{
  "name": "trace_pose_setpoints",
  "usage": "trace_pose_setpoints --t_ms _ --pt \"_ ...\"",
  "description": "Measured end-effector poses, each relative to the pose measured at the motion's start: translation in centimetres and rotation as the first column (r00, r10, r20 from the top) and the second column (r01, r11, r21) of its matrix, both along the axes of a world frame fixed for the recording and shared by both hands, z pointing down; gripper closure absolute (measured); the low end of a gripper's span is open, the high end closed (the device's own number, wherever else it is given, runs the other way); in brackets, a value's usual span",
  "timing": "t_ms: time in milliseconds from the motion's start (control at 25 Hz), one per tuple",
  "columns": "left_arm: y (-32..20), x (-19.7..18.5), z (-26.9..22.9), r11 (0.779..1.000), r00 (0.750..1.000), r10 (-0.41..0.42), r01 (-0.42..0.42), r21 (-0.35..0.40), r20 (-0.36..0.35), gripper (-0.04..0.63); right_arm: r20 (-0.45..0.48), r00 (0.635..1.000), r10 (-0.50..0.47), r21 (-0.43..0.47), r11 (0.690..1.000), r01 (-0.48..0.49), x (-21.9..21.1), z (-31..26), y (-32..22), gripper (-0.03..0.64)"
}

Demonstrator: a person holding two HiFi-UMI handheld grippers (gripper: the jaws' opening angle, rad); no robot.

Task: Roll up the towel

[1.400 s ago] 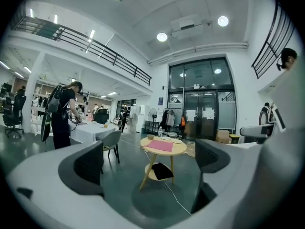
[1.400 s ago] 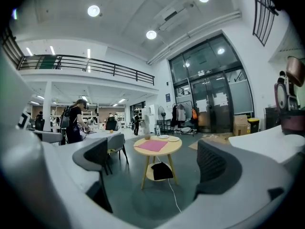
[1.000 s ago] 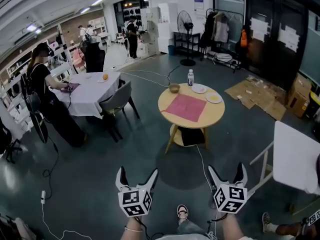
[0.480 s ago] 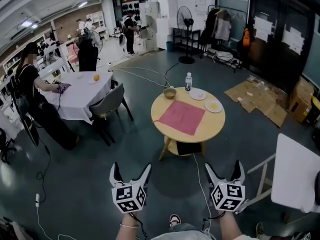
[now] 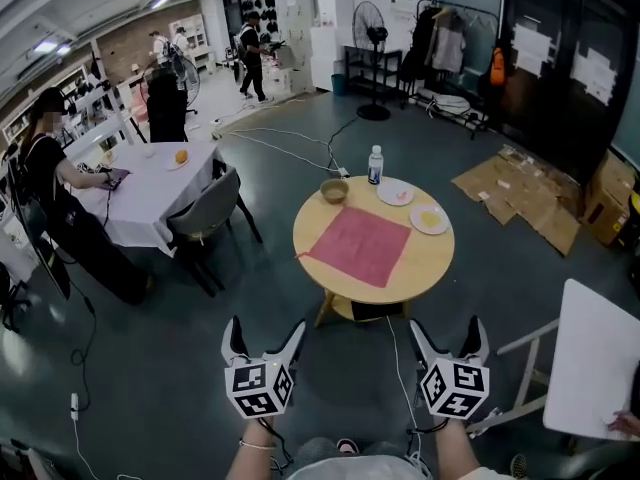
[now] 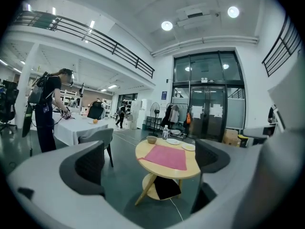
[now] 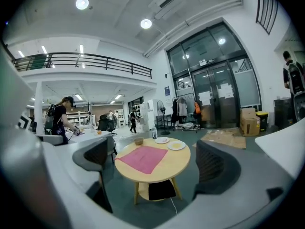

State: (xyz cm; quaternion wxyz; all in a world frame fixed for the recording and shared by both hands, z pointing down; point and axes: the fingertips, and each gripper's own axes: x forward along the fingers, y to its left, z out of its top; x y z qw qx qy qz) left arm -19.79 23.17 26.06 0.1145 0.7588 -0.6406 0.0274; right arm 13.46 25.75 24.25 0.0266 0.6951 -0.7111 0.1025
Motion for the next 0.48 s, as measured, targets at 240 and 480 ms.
trace_pose_setpoints --t_ms 240,480 --pt "-3.9 0.3 -0.1 1.0 0.999 0.028 -0.028 -0.001 0.018 0.018 0.006 1.0 0.019 -0.015 1.0 -0.019 0.5 0.8 -2.7 0.032" --pt "-10.7 -0.9 0.7 0.999 0.999 0.039 -0.039 0.003 0.003 0.018 -0.01 0.999 0.053 -0.031 0.998 -0.053 0.3 1.6 -7.3 0.032"
